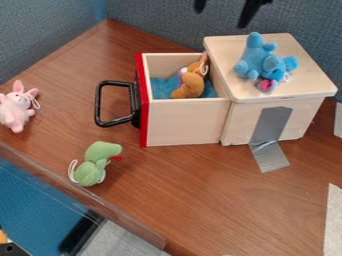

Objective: Move blue doll from top of the drawer and place it on the table

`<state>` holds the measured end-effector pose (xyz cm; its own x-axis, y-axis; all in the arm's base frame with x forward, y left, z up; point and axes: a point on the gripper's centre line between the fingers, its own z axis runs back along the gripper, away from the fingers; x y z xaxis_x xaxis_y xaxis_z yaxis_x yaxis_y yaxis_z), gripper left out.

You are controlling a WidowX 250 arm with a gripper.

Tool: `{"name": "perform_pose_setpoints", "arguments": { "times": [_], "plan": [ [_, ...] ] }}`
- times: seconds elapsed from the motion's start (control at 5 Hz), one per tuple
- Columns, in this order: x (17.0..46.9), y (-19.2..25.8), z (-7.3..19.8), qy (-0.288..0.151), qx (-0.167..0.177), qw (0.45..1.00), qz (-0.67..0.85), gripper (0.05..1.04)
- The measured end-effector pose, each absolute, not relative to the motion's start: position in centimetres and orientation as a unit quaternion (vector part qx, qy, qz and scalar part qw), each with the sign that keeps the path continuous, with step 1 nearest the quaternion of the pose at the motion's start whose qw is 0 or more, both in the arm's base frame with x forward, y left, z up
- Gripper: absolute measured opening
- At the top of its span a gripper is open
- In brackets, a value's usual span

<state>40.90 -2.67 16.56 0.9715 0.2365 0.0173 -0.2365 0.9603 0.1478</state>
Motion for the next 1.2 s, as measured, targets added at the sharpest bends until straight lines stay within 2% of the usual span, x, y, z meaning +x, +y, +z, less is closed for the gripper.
{"name": "perform_pose_setpoints", "arguments": {
  "times": [0.2,0.4,0.6,0.8,1.0,1.2],
  "plan": [
    [43.2,-5.2,16.4,0.0,0.051,0.996,0.077,0.999],
    [44.3,-7.1,15.2,0.011,0.043,0.998,0.048,0.999],
    [43.2,-7.9,12.2,0.037,0.064,0.997,0.037,0.999],
    [41.2,-7.4,12.6,0.025,0.076,0.996,0.04,0.999],
    [40.4,-7.3,11.6,0.019,0.077,0.996,0.049,0.946],
    [40.6,-7.3,10.5,0.03,0.08,0.995,0.043,0.687]
  ]
}}
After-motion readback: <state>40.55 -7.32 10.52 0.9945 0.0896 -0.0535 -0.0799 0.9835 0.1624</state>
